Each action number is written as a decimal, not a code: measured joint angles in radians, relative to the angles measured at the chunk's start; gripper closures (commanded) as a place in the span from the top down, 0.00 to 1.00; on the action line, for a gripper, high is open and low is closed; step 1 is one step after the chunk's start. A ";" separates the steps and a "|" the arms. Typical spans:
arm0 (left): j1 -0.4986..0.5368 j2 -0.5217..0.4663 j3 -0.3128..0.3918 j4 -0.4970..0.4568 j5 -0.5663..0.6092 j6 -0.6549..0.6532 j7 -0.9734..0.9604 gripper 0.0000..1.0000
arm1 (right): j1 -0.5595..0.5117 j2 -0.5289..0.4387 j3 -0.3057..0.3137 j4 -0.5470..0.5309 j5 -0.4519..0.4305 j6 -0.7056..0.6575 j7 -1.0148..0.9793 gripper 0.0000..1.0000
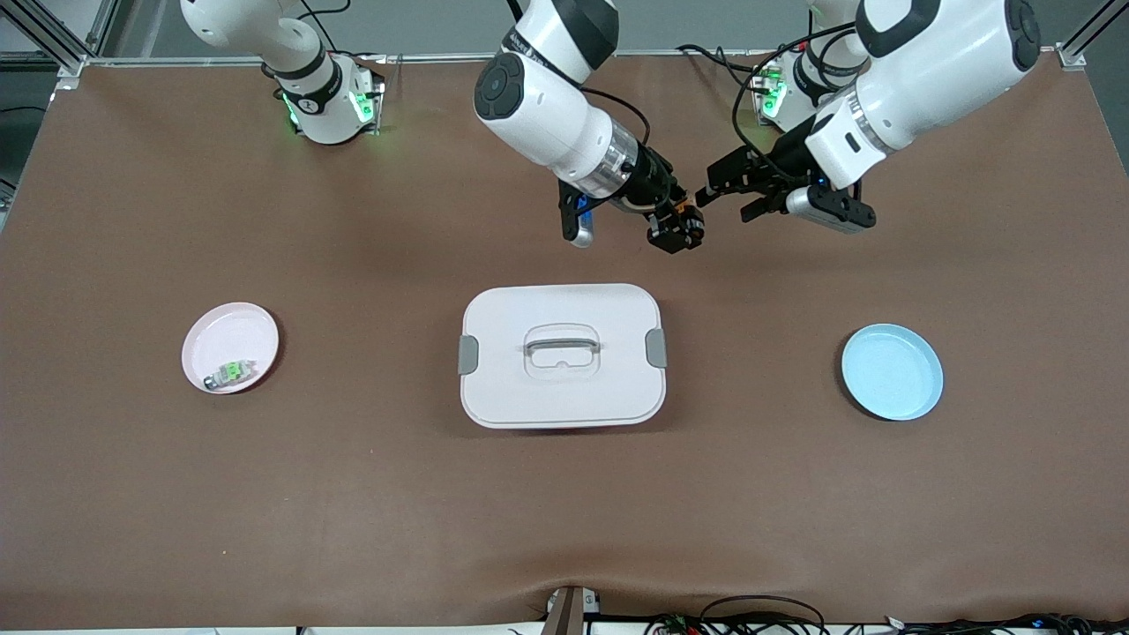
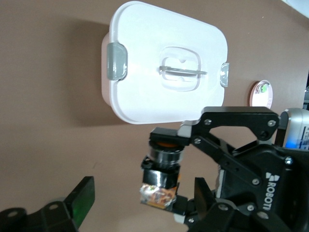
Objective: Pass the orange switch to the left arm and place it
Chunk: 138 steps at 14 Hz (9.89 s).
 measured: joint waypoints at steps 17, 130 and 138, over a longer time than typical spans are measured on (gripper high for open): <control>-0.001 0.085 -0.073 -0.011 -0.068 0.164 0.115 0.35 | 0.000 0.005 -0.006 0.000 0.000 -0.010 -0.001 0.20; 0.456 0.619 -0.193 0.773 0.964 -0.437 -0.044 1.00 | -0.934 -0.555 -0.033 -0.133 -0.676 -0.978 -1.874 1.00; 0.497 0.468 -0.191 0.776 0.938 -0.553 -0.038 1.00 | -0.934 -0.555 -0.033 -0.132 -0.676 -0.978 -1.874 1.00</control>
